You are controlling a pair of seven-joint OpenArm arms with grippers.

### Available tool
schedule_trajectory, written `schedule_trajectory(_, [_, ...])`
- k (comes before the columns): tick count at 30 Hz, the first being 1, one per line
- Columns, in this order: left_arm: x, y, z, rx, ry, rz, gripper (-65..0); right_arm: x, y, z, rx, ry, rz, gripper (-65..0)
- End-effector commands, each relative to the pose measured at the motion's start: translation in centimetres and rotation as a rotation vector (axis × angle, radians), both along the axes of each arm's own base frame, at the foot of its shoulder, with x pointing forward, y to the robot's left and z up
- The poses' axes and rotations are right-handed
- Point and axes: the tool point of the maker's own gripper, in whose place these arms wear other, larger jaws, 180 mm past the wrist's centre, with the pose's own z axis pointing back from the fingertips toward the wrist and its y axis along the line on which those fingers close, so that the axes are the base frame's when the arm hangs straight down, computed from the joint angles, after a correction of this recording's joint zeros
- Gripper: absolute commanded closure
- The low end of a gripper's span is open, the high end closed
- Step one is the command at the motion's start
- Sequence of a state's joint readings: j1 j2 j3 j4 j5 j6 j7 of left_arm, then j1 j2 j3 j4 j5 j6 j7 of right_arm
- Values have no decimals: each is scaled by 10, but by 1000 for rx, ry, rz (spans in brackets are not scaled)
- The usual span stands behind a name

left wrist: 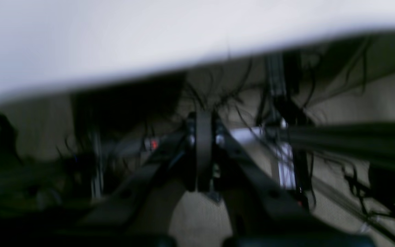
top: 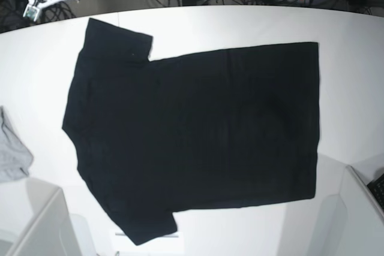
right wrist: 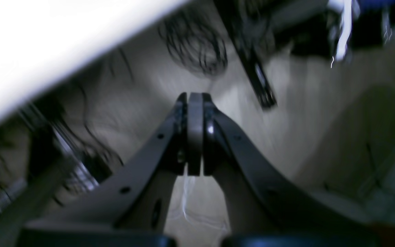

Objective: Fold the T-shirt properly
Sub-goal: 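Lower both grippers to the black T-shirt edge nearest the arms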

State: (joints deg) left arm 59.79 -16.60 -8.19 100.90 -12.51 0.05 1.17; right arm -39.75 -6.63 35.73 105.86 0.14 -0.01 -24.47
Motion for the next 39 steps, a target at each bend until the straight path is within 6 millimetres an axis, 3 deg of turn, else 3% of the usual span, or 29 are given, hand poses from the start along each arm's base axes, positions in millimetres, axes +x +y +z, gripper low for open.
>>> schedule_trajectory(1, [4,0,13,5,-34,-2,0,19,-3,16,-36,-64,25,0])
schedule_trajectory(6, [22,9,31,30,-95,3,0,65,20,35,-6,-154,85,0])
schedule_trajectory(10, [36,20,37,58,-137,21,0,98,51,39,69,-198,144,0])
schedule_trajectory(14, [45,36,44,54,-171,81,0,118,81,35,280,-273,123,0])
schedule_trajectory(15, [47,43,47,40,-183,114,-41,122,88,35,346,-298,115,-32])
schedule_trajectory(18, [53,59,55,-4,-224,210,-173,128,91,40,470,-362,94,-270])
schedule_trajectory(19, [53,63,57,-12,-234,234,-212,130,94,42,515,-380,90,-330])
schedule_trajectory(20, [53,69,59,-17,-242,258,-242,131,95,41,547,-390,88,-350])
schedule_trajectory(24, [65,76,65,-43,-285,299,-360,139,88,30,586,-384,77,-330])
schedule_trajectory(28, [73,75,63,-58,-303,307,-451,130,80,6,604,-338,17,-330])
schedule_trajectory(36, [87,78,67,-155,-358,391,-466,119,75,-11,606,-276,8,-329])
schedule_trajectory(39, [91,76,64,-170,-363,398,-462,114,83,-22,625,-239,18,-327])
